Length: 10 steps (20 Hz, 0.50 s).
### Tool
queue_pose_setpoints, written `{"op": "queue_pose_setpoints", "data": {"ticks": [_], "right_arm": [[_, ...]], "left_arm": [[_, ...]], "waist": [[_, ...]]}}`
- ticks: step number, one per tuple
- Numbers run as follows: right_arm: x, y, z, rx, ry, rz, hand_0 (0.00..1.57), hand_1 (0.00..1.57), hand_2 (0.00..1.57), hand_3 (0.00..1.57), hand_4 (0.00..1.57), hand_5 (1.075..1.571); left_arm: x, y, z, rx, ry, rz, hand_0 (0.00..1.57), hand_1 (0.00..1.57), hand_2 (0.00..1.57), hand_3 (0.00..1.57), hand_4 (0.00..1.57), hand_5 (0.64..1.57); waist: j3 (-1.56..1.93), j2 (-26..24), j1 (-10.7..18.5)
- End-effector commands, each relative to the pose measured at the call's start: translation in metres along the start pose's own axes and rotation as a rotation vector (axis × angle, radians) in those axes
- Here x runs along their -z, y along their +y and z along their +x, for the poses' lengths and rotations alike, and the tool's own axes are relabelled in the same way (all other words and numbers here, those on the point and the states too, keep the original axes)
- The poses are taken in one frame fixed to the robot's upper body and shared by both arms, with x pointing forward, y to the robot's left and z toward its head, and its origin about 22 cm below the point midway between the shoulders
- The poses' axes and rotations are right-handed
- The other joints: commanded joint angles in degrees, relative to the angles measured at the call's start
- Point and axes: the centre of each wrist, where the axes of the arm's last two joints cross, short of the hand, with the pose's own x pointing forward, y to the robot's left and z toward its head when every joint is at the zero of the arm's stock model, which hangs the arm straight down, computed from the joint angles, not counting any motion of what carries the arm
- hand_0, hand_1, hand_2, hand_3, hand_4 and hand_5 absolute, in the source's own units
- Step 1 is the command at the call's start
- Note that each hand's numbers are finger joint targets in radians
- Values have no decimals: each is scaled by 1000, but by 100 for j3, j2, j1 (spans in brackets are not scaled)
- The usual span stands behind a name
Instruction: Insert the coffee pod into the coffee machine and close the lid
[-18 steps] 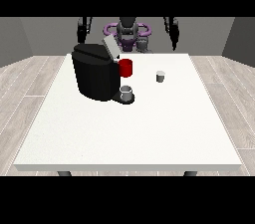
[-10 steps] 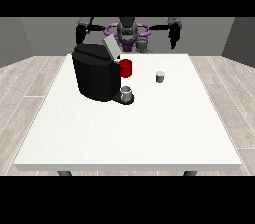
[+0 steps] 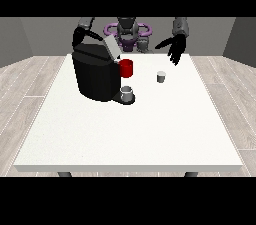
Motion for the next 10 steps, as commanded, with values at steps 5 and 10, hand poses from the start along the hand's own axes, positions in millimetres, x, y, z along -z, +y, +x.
{"op": "queue_pose_setpoints", "data": {"ticks": [5, 10], "right_arm": [[5, 11, 6, 27, 11, 32, 0, 0, 0, 0, 0, 1571], [13, 41, 23, 25, 10, -4, 0, 0, 0, 0, 0, 1571]], "left_arm": [[18, 6, -26, 115, 88, -84, 0, 0, 0, 0, 0, 1571], [37, -6, -22, 214, 101, -68, 0, 0, 0, 0, 0, 1571]], "waist": [[-1, 291, -153], [-3, 528, -144]]}}
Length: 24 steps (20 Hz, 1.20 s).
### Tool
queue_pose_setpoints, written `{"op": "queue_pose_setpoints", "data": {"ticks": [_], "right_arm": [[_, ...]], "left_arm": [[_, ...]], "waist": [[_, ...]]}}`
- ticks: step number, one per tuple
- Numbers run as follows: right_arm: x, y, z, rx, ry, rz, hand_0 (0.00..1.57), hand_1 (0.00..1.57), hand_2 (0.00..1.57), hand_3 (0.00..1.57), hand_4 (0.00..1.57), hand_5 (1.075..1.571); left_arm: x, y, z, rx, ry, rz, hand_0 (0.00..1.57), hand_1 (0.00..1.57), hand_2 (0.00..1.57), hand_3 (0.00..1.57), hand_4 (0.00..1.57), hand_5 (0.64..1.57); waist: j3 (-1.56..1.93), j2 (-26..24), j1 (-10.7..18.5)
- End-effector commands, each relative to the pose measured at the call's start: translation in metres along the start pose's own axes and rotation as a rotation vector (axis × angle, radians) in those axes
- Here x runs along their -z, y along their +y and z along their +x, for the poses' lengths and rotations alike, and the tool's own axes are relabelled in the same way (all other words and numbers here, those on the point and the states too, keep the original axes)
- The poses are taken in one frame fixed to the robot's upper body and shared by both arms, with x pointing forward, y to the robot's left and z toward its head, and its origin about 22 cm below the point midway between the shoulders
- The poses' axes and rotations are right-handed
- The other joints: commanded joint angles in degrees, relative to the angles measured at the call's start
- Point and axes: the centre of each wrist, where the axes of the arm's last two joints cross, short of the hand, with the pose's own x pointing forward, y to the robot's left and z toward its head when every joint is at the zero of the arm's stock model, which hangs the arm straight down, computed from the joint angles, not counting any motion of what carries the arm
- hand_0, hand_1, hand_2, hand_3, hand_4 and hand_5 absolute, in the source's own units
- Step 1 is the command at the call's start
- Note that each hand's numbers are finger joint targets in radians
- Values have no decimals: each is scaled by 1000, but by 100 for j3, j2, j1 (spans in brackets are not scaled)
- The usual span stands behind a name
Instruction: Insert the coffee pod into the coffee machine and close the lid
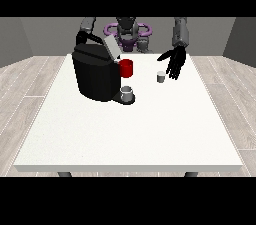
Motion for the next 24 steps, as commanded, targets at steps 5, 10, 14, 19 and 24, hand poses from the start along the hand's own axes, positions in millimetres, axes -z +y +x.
{"op": "queue_pose_setpoints", "data": {"ticks": [5, 10, 14, 19, 24], "right_arm": [[2, 4, -13, 41, 55, 9, 0, 0, 0, 0, 0, 1571], [17, 9, -23, 12, 81, -11, 0, 0, 0, 0, 0, 1571], [20, 18, -23, -9, 80, 7, 0, 0, 0, 0, 0, 1571], [17, 21, -34, 5, 123, 13, 0, 0, 0, 0, 0, 1571], [19, 19, -26, 45, 84, 53, 0, 0, 0, 0, 0, 1571]], "left_arm": [[17, -30, -10, 89, -29, 25, 488, 488, 724, 486, 0, 1571], [33, -37, 25, 254, -86, 65, 888, 888, 963, 816, 384, 1571], [36, -49, 20, 349, -87, 19, 941, 941, 1039, 871, 429, 1571], [37, -49, 12, 467, -21, -93, 872, 872, 1024, 880, 339, 1571], [38, -31, -9, 507, 31, -109, 789, 789, 960, 845, 392, 1571]], "waist": [[0, 69, 96], [3, 129, 288], [2, 170, 273], [3, 3, 297], [1, 96, 79]]}}
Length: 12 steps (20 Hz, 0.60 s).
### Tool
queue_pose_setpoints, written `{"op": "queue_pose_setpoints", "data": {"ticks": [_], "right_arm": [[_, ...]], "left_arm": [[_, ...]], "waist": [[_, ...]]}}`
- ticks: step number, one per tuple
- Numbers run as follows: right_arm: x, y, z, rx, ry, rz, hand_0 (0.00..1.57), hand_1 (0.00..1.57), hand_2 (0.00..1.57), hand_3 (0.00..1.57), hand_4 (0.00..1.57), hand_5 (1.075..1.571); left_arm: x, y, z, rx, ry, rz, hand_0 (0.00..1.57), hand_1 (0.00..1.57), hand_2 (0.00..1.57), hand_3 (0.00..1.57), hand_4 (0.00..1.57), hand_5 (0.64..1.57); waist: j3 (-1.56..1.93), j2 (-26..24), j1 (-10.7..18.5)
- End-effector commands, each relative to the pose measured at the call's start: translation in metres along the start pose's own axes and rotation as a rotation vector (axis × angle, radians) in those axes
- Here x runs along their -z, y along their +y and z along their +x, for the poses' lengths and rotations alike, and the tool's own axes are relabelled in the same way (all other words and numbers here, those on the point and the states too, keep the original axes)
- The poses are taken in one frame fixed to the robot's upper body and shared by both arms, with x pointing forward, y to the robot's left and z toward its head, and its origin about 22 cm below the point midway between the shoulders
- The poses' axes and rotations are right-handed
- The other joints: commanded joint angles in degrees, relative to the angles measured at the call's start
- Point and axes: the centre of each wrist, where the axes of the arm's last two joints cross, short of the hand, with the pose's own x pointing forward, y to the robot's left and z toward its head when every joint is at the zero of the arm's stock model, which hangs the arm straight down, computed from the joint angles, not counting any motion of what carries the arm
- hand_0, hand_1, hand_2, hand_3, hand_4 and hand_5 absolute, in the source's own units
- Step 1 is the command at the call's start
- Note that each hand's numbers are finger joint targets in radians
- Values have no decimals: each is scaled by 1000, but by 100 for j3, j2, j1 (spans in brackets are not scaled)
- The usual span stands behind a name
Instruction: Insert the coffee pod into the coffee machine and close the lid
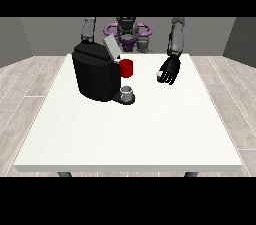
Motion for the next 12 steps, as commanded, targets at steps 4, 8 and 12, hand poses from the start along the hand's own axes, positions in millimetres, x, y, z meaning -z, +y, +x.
{"op": "queue_pose_setpoints", "data": {"ticks": [4, 8, 12], "right_arm": [[-10, 0, -19, 21, 49, -24, 0, 0, 0, 0, 0, 1571], [-4, -23, -27, 17, 60, -33, 0, 0, 0, 0, 0, 1571], [-2, -22, -37, -70, 127, -89, 0, 0, 0, 0, 0, 1571]], "left_arm": [[-1, -29, -6, 13, -1, -104, 870, 870, 1021, 921, 413, 1571], [4, -22, -5, 24, -44, -33, 1149, 1149, 1257, 1162, 466, 1571], [22, -14, 38, -104, -142, -40, 1420, 1420, 1402, 1332, 494, 1571]], "waist": [[-5, -272, 51], [-5, -173, 72], [-5, -463, 265]]}}
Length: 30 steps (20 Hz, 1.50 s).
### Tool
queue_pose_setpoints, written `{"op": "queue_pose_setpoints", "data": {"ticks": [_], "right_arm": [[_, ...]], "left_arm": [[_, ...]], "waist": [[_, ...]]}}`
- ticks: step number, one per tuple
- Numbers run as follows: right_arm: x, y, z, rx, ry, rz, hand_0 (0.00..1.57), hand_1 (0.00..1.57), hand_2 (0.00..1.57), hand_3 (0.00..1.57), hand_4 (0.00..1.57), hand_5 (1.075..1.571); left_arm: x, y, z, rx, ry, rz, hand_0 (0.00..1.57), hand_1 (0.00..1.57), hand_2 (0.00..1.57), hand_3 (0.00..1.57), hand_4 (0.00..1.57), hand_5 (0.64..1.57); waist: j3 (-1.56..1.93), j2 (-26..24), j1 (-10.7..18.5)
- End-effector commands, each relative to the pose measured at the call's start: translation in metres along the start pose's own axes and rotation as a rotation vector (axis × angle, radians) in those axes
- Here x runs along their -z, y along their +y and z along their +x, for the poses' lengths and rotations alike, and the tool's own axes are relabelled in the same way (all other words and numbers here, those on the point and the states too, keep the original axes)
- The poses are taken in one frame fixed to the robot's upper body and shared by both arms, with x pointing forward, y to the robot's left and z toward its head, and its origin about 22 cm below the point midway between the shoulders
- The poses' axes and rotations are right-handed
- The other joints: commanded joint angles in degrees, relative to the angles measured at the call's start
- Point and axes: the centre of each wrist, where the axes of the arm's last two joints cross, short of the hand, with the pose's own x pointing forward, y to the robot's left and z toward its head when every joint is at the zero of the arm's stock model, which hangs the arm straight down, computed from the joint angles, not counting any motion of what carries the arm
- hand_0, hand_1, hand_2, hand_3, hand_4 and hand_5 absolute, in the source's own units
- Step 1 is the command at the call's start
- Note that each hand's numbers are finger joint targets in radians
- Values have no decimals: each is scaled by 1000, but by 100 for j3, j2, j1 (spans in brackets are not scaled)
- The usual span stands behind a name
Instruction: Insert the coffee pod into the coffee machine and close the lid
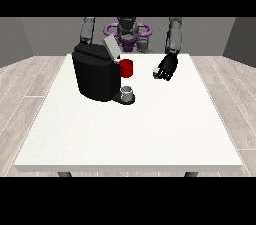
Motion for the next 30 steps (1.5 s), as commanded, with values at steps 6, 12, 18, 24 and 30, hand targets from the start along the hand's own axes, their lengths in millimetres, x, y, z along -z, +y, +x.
{"op": "queue_pose_setpoints", "data": {"ticks": [6, 12, 18, 24, 30], "right_arm": [[-3, -12, -25, -41, 132, -33, 0, 0, 0, 0, 0, 1571], [-4, 11, -39, -85, 142, -48, 0, 0, 0, 0, 0, 1571], [-1, 4, -29, -71, 104, -6, 0, 0, 0, 0, 0, 1571], [-1, 18, -6, -24, 35, 63, 0, 0, 0, 0, 0, 1571], [16, 31, 31, -20, -75, 49, 0, 0, 0, 0, 0, 1571]], "left_arm": [[19, 32, 32, -116, -68, -79, 1413, 1413, 1400, 1314, 515, 1571], [39, 76, 89, -94, -149, -102, 1424, 1424, 1404, 1341, 557, 1571], [36, 96, 79, -95, -141, -71, 1403, 1403, 1396, 1341, 598, 1571], [33, 154, 70, -190, -116, 13, 985, 985, 1204, 1371, 511, 1571], [36, 196, 99, -195, -122, 87, 1268, 1268, 1295, 1269, 488, 1571]], "waist": [[0, -692, 136], [0, -754, 182], [-1, -714, -26], [-2, -599, -516], [-1, -281, -670]]}}
